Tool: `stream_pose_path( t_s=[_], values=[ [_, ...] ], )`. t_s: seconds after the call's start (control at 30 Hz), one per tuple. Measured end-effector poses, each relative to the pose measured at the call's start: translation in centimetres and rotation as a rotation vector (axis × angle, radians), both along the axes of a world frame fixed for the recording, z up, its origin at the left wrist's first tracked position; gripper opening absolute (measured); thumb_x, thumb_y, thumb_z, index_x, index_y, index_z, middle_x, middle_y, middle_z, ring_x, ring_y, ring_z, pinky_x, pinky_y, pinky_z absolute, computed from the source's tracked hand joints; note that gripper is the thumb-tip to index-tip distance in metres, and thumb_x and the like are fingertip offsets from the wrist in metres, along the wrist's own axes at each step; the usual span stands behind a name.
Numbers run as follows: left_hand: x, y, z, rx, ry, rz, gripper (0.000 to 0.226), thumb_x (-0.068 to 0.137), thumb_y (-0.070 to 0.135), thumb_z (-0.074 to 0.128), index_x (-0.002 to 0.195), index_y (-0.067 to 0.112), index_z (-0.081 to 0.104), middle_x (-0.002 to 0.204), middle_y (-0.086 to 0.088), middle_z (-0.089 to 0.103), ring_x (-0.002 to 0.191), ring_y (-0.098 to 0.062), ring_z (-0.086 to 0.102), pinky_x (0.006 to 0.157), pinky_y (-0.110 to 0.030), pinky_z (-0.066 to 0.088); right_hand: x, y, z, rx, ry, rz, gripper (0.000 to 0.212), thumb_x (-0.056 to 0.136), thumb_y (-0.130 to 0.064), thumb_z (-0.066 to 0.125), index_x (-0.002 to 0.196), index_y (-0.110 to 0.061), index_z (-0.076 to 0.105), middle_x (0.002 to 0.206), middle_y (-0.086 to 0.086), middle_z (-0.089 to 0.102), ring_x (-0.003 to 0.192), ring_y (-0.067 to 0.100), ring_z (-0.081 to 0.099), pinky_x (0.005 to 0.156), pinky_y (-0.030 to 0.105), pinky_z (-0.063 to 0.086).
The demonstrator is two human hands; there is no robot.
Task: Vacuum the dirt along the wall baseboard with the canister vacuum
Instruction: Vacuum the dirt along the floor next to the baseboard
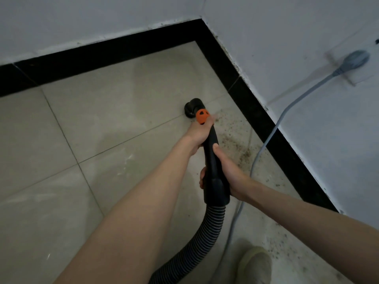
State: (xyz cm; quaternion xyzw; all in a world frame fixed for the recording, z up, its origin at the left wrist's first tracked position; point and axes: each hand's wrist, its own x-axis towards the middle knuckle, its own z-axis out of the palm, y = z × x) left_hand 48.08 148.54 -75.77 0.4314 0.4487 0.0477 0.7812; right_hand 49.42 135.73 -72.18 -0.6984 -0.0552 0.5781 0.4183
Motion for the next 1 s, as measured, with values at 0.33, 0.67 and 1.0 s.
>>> stream_pose_path(
  t_s=[0.33,0.67,1.0],
  values=[
    [-4.0,-1.3,0.4,0.030,0.051,0.012,0.033,0.095,0.043,0.049,0.081,0.014,0.052,0.080,-0.003,0.055,0.070,-0.015,0.054,0.065,-0.026,0.046,-4.0,-1.0,-0.5,0.020,-0.071,0.008,0.054,0.102,-0.049,0.033,0.112,-0.003,0.057,0.062,0.018,0.065,0.049,0.029,0.062,0.048,0.030,0.052],
    [-10.4,-3.0,1.3,-0.011,0.214,0.265,0.038,0.097,0.039,0.046,0.098,0.002,0.053,0.084,-0.009,0.057,0.072,-0.021,0.055,0.072,-0.032,0.046,-7.5,-1.9,1.0,0.031,-0.145,0.344,0.047,0.103,-0.044,0.036,0.108,-0.001,0.053,0.066,0.019,0.065,0.053,0.028,0.063,0.060,0.038,0.056],
    [-14.2,-6.0,1.5,-0.003,0.270,0.448,0.044,0.098,0.044,0.041,0.095,0.002,0.053,0.084,-0.010,0.056,0.074,-0.021,0.055,0.070,-0.031,0.048,-7.9,-3.6,1.3,0.048,-0.137,0.636,0.045,0.100,-0.050,0.036,0.093,-0.009,0.053,0.070,0.016,0.068,0.055,0.023,0.064,0.064,0.036,0.055]
  ],
)
